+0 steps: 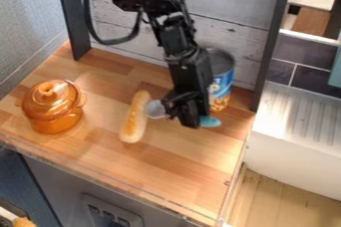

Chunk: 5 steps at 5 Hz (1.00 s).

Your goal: Pushed the bread to the pot using the blue ladle

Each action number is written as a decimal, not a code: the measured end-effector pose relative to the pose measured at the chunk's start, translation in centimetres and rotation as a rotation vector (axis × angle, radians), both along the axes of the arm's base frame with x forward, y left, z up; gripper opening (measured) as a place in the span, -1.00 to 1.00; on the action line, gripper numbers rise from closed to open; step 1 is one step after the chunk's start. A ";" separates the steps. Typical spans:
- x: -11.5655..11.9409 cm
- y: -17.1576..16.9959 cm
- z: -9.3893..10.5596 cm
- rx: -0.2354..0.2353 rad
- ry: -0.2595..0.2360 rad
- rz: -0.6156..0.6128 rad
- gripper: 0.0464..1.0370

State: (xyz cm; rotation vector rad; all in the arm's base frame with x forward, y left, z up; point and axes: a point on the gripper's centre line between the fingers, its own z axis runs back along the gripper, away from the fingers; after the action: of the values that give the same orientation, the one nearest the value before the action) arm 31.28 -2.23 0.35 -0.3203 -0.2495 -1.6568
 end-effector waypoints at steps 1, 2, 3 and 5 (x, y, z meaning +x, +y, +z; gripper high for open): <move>0.1 1.1 -0.1 0.016 -0.002 0.019 -0.46; 0.1 1.6 -0.1 0.020 -0.004 0.026 -0.46; 0.2 2.7 -0.2 0.033 -0.007 0.060 -0.46; 0.4 5.6 -0.2 0.066 -0.021 0.140 -0.46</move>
State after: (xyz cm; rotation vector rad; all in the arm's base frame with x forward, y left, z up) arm 31.66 3.39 0.15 -0.2308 -0.2273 -1.5272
